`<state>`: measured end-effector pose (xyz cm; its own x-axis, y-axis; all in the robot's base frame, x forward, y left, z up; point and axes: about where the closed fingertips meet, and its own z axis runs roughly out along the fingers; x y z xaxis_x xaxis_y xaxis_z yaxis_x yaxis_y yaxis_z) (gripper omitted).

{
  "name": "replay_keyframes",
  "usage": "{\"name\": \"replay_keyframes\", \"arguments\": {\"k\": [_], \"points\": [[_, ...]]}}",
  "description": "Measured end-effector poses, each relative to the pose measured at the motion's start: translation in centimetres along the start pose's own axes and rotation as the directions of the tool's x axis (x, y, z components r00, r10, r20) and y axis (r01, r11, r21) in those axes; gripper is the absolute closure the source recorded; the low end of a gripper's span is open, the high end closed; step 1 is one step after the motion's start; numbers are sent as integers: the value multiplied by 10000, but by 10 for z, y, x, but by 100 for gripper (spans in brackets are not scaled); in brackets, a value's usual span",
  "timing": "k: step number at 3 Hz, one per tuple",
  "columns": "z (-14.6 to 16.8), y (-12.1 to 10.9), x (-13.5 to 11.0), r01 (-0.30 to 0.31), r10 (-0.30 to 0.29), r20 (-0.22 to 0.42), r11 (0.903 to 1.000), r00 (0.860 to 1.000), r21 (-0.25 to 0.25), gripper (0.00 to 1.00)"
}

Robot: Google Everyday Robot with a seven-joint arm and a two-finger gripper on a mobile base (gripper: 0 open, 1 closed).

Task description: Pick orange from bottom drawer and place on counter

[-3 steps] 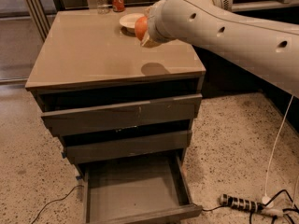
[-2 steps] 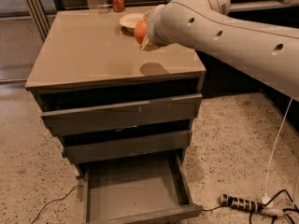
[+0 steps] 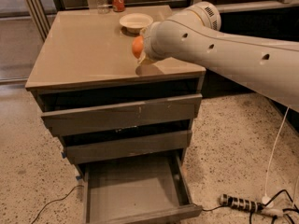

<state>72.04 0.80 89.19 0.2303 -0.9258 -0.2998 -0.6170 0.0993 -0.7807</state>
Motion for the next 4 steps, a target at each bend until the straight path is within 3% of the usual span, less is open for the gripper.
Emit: {"name": "replay_keyframes", "arguments": {"k": [2, 3, 4], "points": [[5, -2, 1, -113, 114, 47, 9998, 9999, -144, 100], [30, -19, 0, -316, 312, -100, 9988, 9995, -385, 100], [30, -19, 0, -314, 310, -102, 9988, 9995, -384, 100]]}}
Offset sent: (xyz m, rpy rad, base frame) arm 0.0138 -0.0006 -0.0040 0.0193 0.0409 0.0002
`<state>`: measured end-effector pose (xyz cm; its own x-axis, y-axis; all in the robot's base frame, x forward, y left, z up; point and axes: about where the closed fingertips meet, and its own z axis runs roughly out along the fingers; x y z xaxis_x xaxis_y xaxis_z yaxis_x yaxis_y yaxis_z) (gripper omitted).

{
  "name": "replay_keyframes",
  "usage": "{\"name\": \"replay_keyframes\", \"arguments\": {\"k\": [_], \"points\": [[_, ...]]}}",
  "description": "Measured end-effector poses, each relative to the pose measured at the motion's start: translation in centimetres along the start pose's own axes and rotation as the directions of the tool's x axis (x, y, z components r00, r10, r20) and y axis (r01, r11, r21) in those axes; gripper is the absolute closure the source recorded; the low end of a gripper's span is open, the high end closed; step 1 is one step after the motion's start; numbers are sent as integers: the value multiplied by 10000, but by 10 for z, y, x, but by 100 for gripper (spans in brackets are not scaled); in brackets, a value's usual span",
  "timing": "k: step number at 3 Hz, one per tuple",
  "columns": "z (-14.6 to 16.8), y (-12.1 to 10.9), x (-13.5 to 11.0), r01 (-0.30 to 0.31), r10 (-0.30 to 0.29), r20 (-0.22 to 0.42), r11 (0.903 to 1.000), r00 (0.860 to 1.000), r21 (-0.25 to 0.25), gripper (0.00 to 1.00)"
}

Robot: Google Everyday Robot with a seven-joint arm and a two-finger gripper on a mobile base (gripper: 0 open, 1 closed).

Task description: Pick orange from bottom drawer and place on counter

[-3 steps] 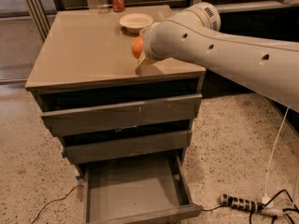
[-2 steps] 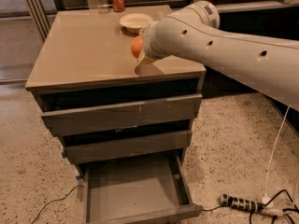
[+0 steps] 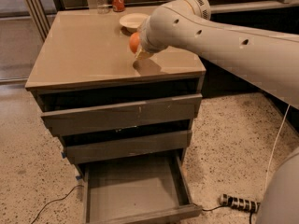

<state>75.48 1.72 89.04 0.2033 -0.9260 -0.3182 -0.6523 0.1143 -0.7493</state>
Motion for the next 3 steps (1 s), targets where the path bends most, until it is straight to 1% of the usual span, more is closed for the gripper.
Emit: {"name": "replay_keyframes", "arguments": {"k": [1, 2, 3], "points": [[-1, 0, -1, 500, -475, -662, 9981, 9967, 356, 100], [7, 17, -15, 1063, -970, -1570, 9930, 9828, 520, 100], [7, 17, -15, 1063, -970, -1570, 9930, 9828, 520, 100]]}}
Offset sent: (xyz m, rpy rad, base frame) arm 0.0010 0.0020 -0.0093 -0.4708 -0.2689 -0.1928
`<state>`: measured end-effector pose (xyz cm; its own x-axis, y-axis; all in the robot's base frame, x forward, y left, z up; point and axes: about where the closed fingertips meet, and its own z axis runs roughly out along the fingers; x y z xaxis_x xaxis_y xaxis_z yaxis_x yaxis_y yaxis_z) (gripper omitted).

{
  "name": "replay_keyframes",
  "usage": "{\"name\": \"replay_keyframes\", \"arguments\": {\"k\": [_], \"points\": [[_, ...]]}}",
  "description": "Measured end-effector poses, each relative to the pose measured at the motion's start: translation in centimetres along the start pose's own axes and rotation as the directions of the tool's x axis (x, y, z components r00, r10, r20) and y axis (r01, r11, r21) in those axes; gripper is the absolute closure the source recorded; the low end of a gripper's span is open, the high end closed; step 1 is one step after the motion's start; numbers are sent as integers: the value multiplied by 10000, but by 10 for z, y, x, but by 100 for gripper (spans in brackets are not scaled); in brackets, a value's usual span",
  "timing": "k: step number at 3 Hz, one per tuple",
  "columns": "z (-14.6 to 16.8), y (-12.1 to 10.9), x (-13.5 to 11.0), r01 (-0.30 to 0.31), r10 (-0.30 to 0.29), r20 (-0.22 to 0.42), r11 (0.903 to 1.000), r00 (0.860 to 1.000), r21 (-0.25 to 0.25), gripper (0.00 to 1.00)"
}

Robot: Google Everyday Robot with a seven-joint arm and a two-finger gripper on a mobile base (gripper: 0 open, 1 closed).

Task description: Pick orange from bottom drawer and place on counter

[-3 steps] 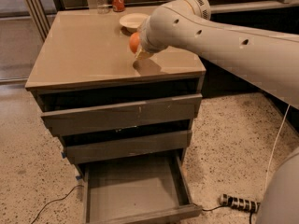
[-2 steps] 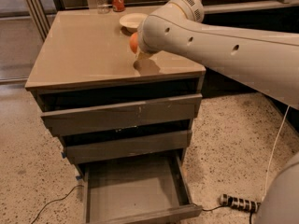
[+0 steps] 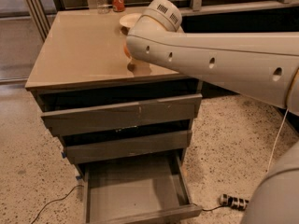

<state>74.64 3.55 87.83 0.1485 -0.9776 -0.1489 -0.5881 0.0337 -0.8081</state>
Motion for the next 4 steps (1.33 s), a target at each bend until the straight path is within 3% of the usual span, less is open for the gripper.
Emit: {"name": "replay_keyframes", "arguments": {"k": [1, 2, 3, 4], "points": [[1, -2, -3, -224, 226, 351, 9997, 9991, -54, 100], [7, -5, 2, -698, 695, 1354, 9976, 9884, -24, 100], [13, -3, 4, -1357, 1371, 2331, 9905, 9628, -220, 100], [1, -6, -4, -1875, 1933, 3320, 9810, 9233, -497, 100]]}}
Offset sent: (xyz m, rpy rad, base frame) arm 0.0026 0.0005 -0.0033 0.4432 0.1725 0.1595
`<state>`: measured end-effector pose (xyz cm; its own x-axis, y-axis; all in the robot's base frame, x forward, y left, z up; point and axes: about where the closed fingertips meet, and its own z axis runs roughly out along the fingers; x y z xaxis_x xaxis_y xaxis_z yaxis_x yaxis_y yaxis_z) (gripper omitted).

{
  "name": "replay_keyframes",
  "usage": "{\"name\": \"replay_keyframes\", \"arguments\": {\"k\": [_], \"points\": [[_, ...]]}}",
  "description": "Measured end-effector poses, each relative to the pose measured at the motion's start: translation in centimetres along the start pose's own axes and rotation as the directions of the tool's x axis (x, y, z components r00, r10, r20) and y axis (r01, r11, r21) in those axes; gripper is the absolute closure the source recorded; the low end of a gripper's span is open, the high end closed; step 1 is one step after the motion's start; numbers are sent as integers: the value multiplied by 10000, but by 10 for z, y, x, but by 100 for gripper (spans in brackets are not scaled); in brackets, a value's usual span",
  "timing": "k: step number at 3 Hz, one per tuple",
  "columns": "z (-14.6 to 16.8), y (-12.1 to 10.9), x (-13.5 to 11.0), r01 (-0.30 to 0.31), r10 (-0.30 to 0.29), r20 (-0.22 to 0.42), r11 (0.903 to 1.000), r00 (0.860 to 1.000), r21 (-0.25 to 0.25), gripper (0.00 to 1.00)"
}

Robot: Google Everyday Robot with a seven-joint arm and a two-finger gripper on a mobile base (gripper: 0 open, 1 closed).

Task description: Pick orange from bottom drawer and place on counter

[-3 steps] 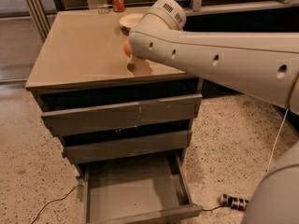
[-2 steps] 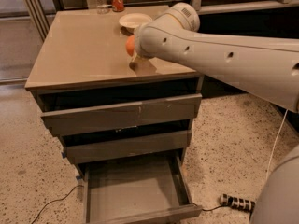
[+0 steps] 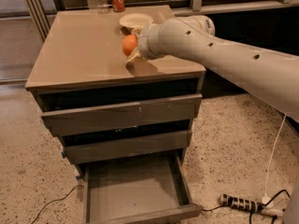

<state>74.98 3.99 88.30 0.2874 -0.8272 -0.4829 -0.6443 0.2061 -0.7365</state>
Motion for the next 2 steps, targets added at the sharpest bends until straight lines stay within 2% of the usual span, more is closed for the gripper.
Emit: {"name": "replay_keyframes", "arguments": {"k": [1, 2], "points": [[0, 0, 0, -73, 73, 98, 10000, 9999, 1, 100], [0, 0, 1, -426, 425, 576, 9991, 9974, -8, 100]]}}
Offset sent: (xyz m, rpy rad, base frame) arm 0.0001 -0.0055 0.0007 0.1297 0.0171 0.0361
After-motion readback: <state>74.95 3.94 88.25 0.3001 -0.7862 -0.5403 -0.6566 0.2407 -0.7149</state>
